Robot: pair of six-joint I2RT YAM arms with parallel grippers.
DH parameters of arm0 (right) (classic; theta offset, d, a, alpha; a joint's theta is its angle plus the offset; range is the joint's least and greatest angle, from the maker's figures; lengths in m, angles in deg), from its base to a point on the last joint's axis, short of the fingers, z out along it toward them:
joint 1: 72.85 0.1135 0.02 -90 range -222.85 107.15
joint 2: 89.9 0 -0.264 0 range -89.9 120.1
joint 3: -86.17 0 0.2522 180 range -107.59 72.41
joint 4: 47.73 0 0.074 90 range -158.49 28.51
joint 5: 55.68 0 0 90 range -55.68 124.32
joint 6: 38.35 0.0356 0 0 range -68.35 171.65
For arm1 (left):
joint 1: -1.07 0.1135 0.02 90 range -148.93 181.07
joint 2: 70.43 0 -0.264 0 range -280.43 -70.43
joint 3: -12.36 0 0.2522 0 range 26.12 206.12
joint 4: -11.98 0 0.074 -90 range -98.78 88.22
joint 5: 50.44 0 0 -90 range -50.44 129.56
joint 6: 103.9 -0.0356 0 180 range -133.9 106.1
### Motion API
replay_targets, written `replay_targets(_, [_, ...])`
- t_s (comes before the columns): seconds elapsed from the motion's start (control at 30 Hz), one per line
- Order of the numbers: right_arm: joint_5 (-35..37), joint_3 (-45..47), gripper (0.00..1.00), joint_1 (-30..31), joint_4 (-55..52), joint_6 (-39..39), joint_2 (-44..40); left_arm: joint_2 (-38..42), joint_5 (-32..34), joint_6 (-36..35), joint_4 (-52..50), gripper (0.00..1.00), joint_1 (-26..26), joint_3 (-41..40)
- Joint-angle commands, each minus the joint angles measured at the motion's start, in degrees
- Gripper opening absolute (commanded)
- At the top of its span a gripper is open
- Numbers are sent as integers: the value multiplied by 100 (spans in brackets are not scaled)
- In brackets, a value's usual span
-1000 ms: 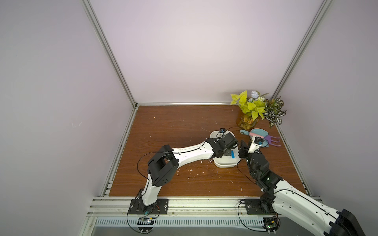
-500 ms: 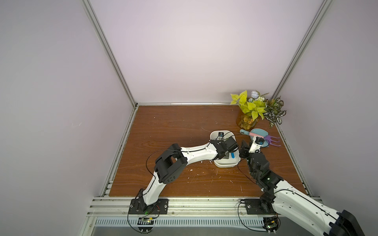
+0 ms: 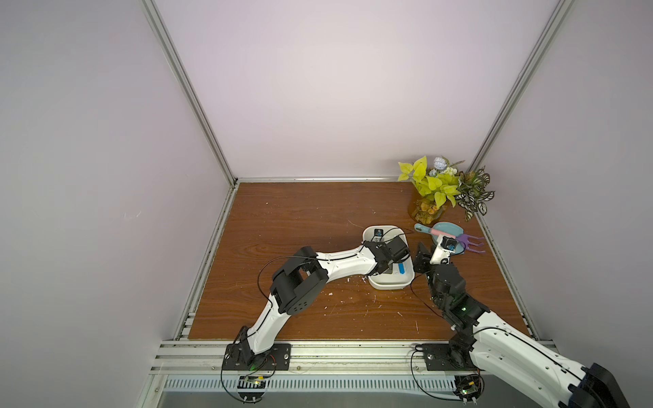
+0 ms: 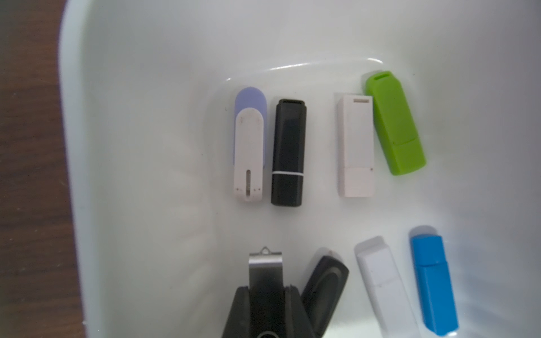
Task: Put the usb flash drive into the storage box
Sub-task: Place the USB flash in the storage box.
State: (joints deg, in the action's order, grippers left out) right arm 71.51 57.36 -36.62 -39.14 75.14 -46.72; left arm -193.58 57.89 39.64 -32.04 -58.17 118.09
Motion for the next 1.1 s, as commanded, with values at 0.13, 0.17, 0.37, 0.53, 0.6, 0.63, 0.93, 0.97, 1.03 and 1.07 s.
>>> replay_targets(0.13, [-61, -24, 48, -40, 68, 94, -2, -78, 103, 16, -202, 19, 53, 129])
replay_targets(0.17, [-69, -24, 48, -50, 68, 94, 6, -73, 91, -5, -203, 22, 53, 129])
replay_targets(0.37, [-76, -33, 48, -60, 68, 95, 15, 143, 82, -70, -276, 29, 19, 198])
replay_targets(0.53, [-77, -32, 48, -63, 63, 85, -2, 547, 210, -223, -334, 29, -65, 422])
replay_targets(0.6, [-57, -18, 48, -63, 74, 61, -16, 761, 275, -346, -338, 29, -102, 538])
replay_targets(0.63, [-55, -1, 48, -64, 100, 38, -11, 866, 316, -406, -333, 29, -120, 591])
replay_targets(0.93, [104, -15, 49, -94, 141, -178, 181, 3152, 2136, -827, -298, 40, -27, -642])
replay_targets(0.97, [146, -16, 49, -106, 130, -185, 174, 3509, 2365, -834, -284, 44, 116, -1157])
replay_targets(1.03, [200, -5, 49, -148, 157, -244, 155, 4259, 2331, -954, -143, 50, 598, -2029])
replay_targets(1.07, [209, 6, 51, -179, 205, -297, 163, 4653, 2188, -1153, 110, 52, 926, -2568])
